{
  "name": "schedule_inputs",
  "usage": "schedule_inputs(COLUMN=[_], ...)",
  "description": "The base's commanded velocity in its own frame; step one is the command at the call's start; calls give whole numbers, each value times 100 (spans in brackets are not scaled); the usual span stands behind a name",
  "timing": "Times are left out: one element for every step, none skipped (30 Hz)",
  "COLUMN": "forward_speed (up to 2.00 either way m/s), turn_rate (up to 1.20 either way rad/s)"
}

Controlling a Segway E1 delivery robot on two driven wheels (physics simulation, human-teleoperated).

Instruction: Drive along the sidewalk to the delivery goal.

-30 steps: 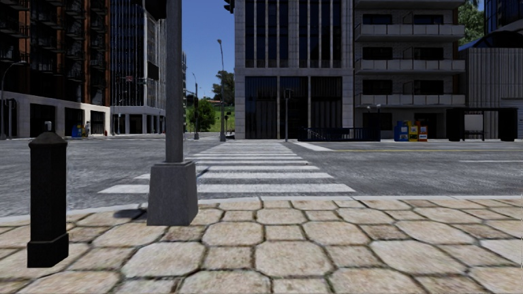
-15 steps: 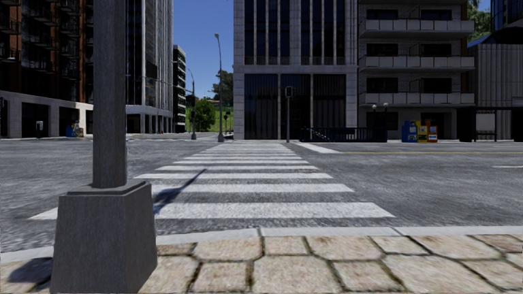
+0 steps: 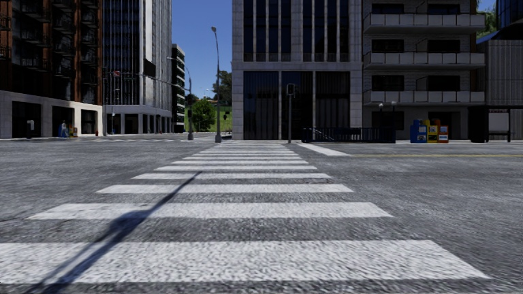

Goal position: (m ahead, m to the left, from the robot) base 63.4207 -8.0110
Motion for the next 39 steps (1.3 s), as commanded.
schedule_inputs(forward_speed=[200, 200, 200, 200, 200, 200, 200, 200, 200, 200, 200, 200, 200, 200, 200, 200, 200, 197, 189, 176, 164, 164, 152, 143, 138, 138, 136, 135, 135, 135, 135, 135, 135, 135, 135, 135, 135, 135, 135], turn_rate=[0, 7, 14, 21, 27, 30, 30, 30, 30, 30, 30, 30, 30, 29, 0, 0, 0, 0, 0, 0, 0, 0, 0, 0, 0, 0, 0, 0, 0, 0, 0, 0, 0, 0, 0, 0, 0, 0, 0])
